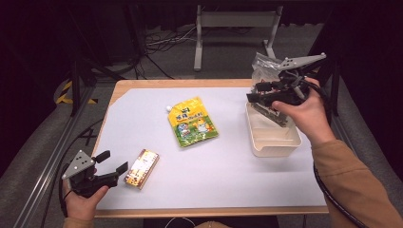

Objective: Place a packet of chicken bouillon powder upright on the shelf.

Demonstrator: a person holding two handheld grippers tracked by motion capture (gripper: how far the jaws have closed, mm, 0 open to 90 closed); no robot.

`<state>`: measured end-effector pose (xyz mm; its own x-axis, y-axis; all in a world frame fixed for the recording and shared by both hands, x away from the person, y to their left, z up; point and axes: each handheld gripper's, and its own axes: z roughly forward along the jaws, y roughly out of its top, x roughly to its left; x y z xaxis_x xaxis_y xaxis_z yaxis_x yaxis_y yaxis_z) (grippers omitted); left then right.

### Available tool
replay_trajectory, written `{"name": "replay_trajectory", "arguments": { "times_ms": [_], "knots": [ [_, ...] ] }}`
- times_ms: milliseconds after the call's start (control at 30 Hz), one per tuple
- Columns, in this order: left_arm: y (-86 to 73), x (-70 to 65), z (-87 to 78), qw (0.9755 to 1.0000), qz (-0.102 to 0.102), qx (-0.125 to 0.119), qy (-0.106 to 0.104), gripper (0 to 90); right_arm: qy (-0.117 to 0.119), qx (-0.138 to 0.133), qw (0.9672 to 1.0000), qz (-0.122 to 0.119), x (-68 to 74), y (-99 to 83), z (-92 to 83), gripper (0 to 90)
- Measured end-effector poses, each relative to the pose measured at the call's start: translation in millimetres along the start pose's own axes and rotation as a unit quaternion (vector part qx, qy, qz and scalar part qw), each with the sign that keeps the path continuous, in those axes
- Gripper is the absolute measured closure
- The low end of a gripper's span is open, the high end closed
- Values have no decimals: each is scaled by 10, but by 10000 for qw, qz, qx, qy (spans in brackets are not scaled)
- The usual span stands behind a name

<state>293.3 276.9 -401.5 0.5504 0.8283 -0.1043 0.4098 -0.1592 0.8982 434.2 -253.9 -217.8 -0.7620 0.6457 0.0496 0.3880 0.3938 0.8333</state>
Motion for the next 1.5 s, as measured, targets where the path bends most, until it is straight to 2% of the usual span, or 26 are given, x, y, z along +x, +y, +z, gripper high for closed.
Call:
{"name": "replay_trajectory", "arguments": {
  "times_ms": [300, 567, 767, 967, 1100, 1400, 1500],
  "knots": [
    [-40, -1, -64, 10000, -25, -5, 58, 198, 201, 222, 9995, 107, 71, -77, 550, 425],
    [-38, -4, -56, 10000, -25, -4, 50, 198, 153, 398, 9990, 106, 101, -148, 889, 407],
    [-28, -1, -41, 10000, -14, -16, 18, 198, 143, 506, 9985, 131, 98, -188, 1082, 388],
    [-15, 7, 0, 10000, -17, -30, -44, 198, -6, 597, 9982, 79, 78, -244, 1295, 375],
    [-13, 12, 7, 10000, -36, -43, -65, 198, -15, 629, 9980, 104, 65, -291, 1402, 367],
    [-4, 13, 46, 9999, -53, -23, -128, 198, -4, 760, 9967, 274, 22, -436, 1683, 338],
    [-1, 17, 48, 9999, -62, -53, -127, 198, -48, 815, 9957, 434, -12, -500, 1801, 334]
  ]
}}
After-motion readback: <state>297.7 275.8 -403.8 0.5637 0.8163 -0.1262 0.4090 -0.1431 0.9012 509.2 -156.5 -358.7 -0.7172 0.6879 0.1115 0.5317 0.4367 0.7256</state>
